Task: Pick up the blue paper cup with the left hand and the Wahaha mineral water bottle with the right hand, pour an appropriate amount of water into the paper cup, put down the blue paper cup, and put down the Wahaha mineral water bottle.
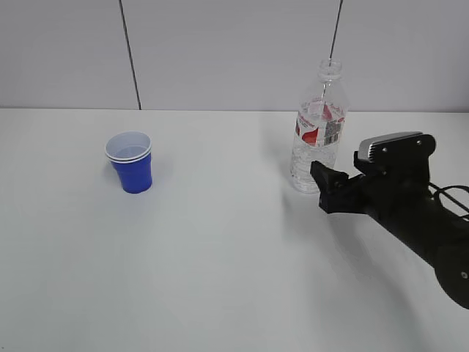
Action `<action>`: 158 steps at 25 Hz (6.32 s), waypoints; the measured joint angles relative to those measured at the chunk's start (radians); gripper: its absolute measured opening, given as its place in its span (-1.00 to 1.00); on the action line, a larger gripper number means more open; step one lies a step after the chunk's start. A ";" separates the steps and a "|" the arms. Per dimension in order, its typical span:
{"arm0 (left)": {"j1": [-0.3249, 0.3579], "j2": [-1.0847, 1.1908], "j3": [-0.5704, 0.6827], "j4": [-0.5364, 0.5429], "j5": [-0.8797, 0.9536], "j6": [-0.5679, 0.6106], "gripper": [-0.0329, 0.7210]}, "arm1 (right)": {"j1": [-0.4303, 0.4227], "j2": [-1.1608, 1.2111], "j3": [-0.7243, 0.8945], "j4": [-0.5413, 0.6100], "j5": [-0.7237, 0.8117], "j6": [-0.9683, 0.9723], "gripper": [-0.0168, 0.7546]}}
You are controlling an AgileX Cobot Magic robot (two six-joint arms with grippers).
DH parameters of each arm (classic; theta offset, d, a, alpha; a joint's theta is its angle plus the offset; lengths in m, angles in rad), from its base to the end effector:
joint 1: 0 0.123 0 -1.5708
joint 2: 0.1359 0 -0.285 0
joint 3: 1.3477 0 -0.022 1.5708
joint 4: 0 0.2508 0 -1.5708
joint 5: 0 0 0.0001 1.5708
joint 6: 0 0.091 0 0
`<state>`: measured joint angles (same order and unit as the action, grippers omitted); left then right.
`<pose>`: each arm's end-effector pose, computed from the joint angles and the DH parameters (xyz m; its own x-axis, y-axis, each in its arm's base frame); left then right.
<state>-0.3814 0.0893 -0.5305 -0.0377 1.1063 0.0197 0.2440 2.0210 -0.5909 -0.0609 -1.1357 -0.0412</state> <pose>0.0024 -0.0043 0.2823 -0.5057 0.2058 -0.8378 0.3996 0.9165 -0.0161 0.3138 0.0833 0.1022 -0.1802 -0.1137 -0.9770 -0.3064 0.9504 -0.0540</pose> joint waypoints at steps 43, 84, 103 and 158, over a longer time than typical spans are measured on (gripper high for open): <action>0.000 0.000 0.000 0.000 -0.002 0.000 0.27 | 0.000 -1.586 0.142 -0.074 1.422 -0.001 0.54; 0.000 0.000 0.000 -0.027 -0.007 -0.041 0.55 | 0.000 -2.038 0.065 -0.081 2.338 0.003 0.52; 0.000 0.000 0.000 -0.023 -0.007 -0.041 0.55 | 0.000 -2.038 0.093 -0.070 2.291 -0.020 0.52; 0.408 -0.020 0.000 -0.027 -0.007 -0.041 0.54 | -0.221 -2.038 0.093 -0.064 2.289 -0.022 0.52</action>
<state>0.0265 0.0695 -0.5305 -0.0644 1.0991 -0.0209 0.0227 -0.0169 -0.4982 -0.1247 1.1532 -0.0631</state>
